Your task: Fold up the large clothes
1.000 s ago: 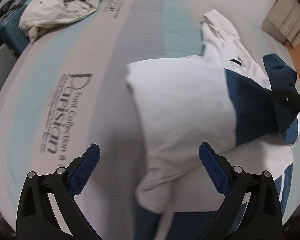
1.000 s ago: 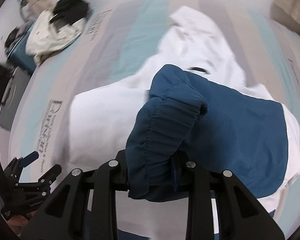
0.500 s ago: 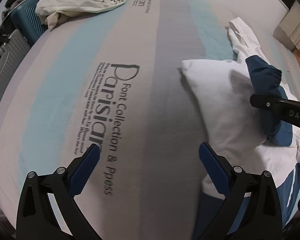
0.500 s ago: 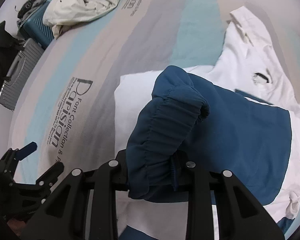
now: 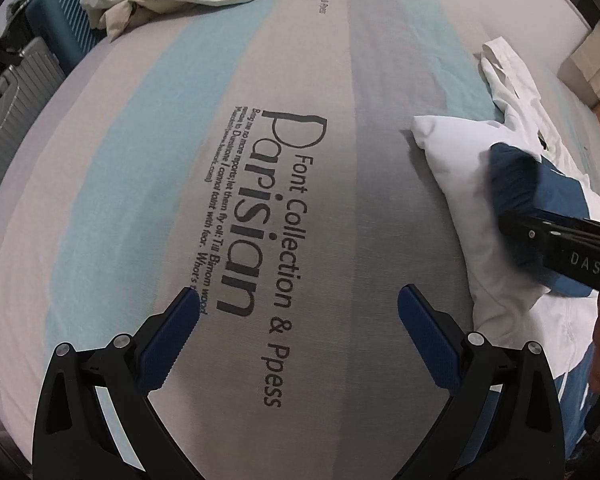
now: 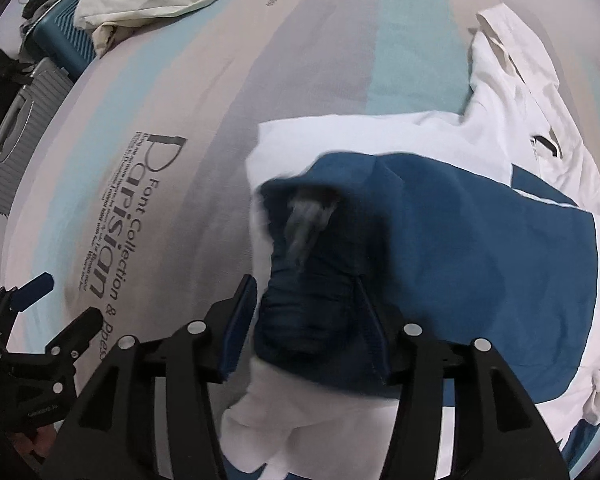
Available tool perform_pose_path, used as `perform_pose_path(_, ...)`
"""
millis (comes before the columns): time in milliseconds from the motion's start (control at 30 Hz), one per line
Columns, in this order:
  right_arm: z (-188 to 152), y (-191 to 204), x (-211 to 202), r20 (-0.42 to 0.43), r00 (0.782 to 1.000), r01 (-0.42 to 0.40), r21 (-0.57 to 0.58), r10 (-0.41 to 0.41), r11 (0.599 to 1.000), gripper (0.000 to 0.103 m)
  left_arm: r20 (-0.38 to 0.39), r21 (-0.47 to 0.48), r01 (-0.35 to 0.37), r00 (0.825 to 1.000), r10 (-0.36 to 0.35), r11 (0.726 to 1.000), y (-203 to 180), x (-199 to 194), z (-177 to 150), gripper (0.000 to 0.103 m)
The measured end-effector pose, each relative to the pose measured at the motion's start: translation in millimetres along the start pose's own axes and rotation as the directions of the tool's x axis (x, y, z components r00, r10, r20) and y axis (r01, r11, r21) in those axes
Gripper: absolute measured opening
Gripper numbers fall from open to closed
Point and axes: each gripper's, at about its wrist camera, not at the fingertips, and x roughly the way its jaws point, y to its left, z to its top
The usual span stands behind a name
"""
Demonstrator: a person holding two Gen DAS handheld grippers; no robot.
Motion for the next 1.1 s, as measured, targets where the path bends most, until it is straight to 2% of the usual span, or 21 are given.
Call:
perform_pose_path(167, -0.6, 19.2, -1.1, -0.013, 1.0, -0.024, -0.013, 0.024, 1.0, 0.054, 0.0, 0.006, -0.004, 1.0, 0.004, 1.0, 5.9, -2.7, -0.5, 0.097)
perform_pose_path(233, -1.8, 23.4, -4.8, -0.011, 0.999, -0.031, -0.01, 0.031, 0.999, 0.065, -0.002, 0.001, 0.002, 1.0, -0.002, 1.0, 5.2, -5.7, 0.4, 0.097)
perform_pose_path(333, -2.7, 20.1, -20.8, 0.019, 0.999, -0.037, 0.009, 0.036, 0.999, 0.078, 0.0, 0.015, 0.016, 1.0, -0.016, 1.0, -0.5, -14.1, 5.7, 0.097)
perform_pose_path(433, -1.9, 3.1, -42.3, 0.063, 0.998, -0.03, 0.028, 0.028, 0.999, 0.085, 0.011, 0.049, 0.039, 0.999, -0.039, 0.998, -13.2, -22.4, 13.9, 0.097)
perform_pose_path(600, 3.4, -51.7, -76.1, 0.129, 0.992, -0.015, 0.047, 0.009, 0.999, 0.091, 0.027, 0.109, 0.096, 0.995, -0.099, 0.989, -59.2, -27.4, 42.2, 0.097)
perform_pose_path(833, 27.6, -158.2, -103.1, 0.196, 0.979, 0.046, 0.058, -0.057, 0.997, 0.093, 0.045, 0.24, 0.173, 0.981, -0.189, 0.955, -163.8, -18.5, 96.0, 0.097)
perform_pose_path(967, 50.3, -226.6, -110.0, 0.211, 0.974, 0.07, 0.079, -0.085, 0.994, 0.093, 0.049, 0.294, 0.184, 0.977, -0.207, 0.938, -223.8, -10.1, 128.4, 0.097)
perform_pose_path(1100, 71.3, -274.8, -110.3, 0.222, 0.969, 0.098, 0.061, -0.11, 0.993, 0.093, 0.047, 0.311, 0.192, 0.975, -0.217, 0.931, -272.1, 1.6, 160.3, 0.097)
